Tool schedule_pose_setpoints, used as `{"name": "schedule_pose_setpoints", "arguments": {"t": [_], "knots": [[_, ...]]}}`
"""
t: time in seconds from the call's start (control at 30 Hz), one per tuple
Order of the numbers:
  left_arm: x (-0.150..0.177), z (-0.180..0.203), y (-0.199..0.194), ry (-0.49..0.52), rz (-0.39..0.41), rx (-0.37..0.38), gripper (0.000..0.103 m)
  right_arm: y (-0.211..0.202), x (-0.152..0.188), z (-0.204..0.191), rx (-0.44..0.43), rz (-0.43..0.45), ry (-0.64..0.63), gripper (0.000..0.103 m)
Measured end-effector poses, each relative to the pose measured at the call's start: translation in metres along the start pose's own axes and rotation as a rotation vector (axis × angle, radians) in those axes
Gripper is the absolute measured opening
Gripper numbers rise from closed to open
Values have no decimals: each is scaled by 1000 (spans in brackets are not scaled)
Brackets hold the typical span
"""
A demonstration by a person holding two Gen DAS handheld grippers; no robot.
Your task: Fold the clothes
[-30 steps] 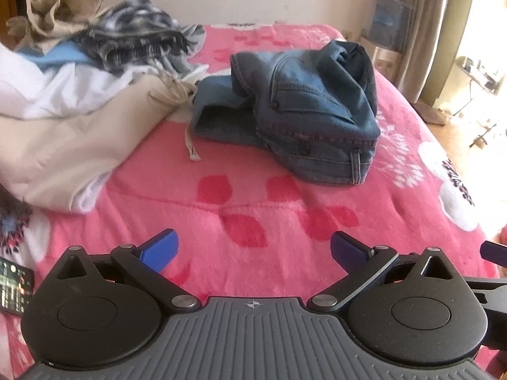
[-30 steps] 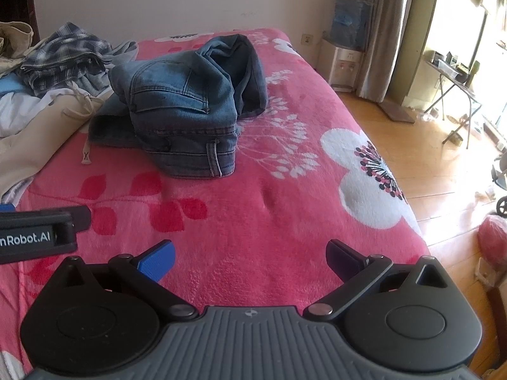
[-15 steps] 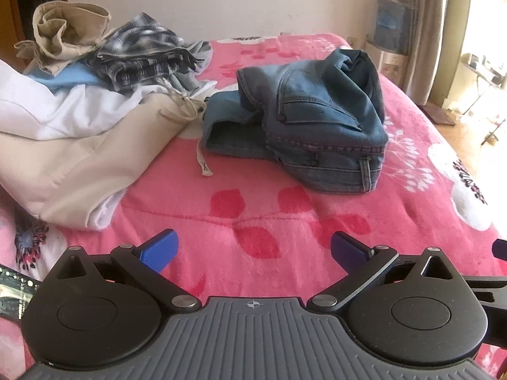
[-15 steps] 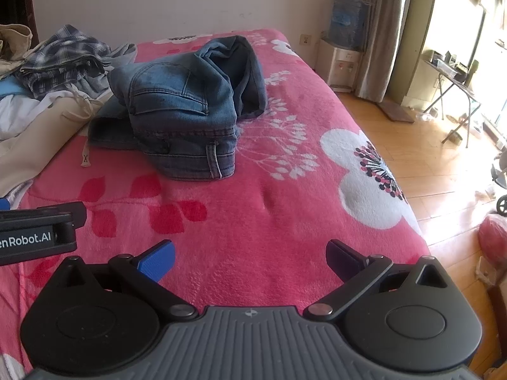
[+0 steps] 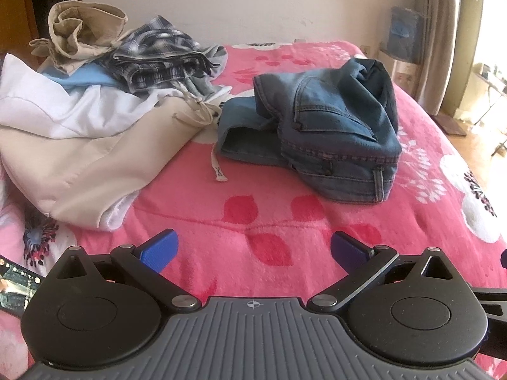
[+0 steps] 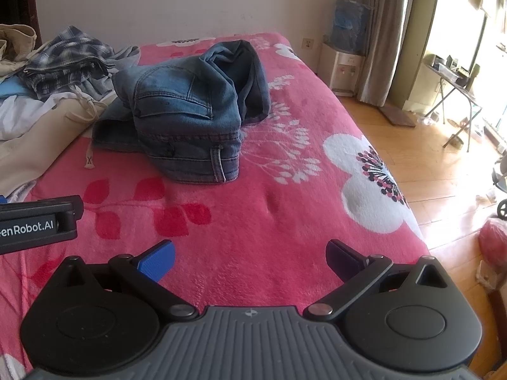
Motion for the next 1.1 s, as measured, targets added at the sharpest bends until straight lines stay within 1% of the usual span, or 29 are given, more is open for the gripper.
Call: {"name": "schedule_pose_setpoints", "arguments": {"t": [0.33, 1.1], "knots": [[0, 2, -1, 7, 8, 7, 103, 0, 0, -1, -1, 4, 0, 103], [0, 2, 0, 13, 6, -9, 103, -2, 0, 0, 0, 6, 4, 103]]}}
Point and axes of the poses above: each gripper's, at about its wrist camera, not at the fingertips, and y roughly the way its jaws point, z to its right, x to its underside, the point moved 4 cm from there along y, roughly the way its jaws point, and after that the axes turned 14 degrees about -x, right-handed, at the moved point
